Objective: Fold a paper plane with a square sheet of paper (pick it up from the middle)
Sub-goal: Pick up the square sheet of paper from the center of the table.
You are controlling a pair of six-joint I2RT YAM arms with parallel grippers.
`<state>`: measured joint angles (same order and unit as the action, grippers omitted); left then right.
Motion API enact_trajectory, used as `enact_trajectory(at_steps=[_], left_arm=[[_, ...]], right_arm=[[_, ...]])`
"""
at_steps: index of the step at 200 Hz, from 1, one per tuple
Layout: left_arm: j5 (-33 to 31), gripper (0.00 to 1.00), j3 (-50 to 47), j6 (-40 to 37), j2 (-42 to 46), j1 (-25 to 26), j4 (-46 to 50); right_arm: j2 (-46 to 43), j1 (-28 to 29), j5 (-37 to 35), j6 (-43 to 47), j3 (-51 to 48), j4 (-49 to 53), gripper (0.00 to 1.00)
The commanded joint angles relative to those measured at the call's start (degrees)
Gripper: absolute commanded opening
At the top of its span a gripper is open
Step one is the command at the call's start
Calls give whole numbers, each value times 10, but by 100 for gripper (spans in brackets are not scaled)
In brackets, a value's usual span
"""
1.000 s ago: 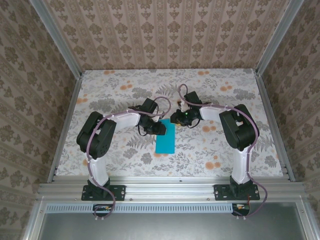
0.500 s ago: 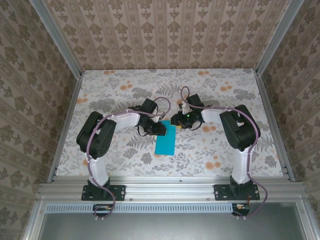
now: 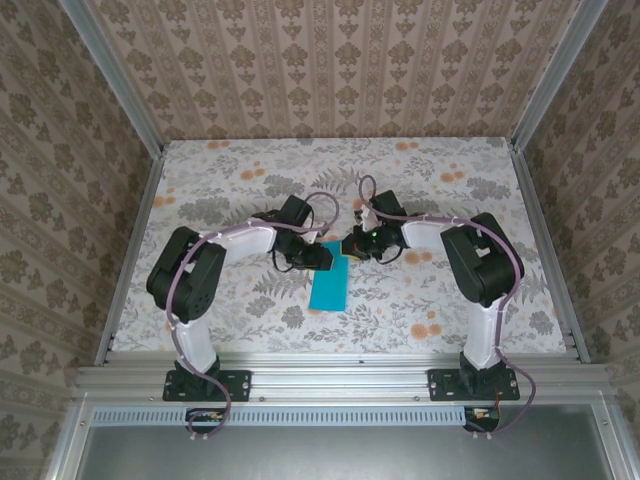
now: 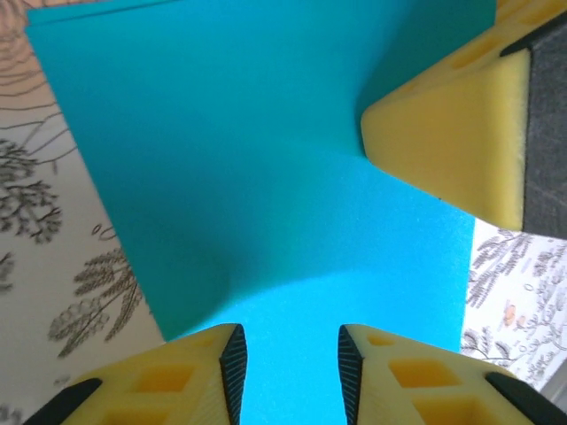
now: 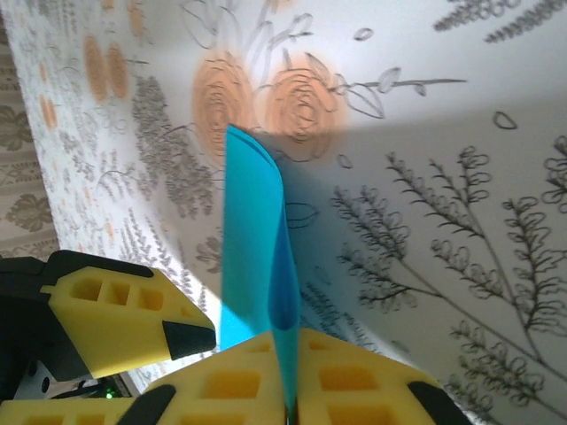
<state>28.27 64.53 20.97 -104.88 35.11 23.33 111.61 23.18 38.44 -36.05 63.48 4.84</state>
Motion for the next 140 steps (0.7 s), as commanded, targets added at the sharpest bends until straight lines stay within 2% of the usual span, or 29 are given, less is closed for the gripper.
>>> enact_trajectory(at_steps=[1, 17, 61, 111, 140], left_arm=[[-5, 41, 21, 2, 45, -7, 35], [-17, 46, 30, 4, 65, -11, 52], [-58, 60, 16, 60, 135, -24, 83], [-38, 69, -75, 159, 247, -28, 14], [-27, 70, -114, 176, 285, -28, -22]], right_arm=[[-39, -4, 33, -14, -7, -2, 6], [-56, -10, 45, -22, -6, -7, 2], [-96, -32, 97, -83, -16, -71, 1], [-128, -48, 132, -197, -31, -187, 1], [-141, -53, 141, -262, -35, -244, 1]])
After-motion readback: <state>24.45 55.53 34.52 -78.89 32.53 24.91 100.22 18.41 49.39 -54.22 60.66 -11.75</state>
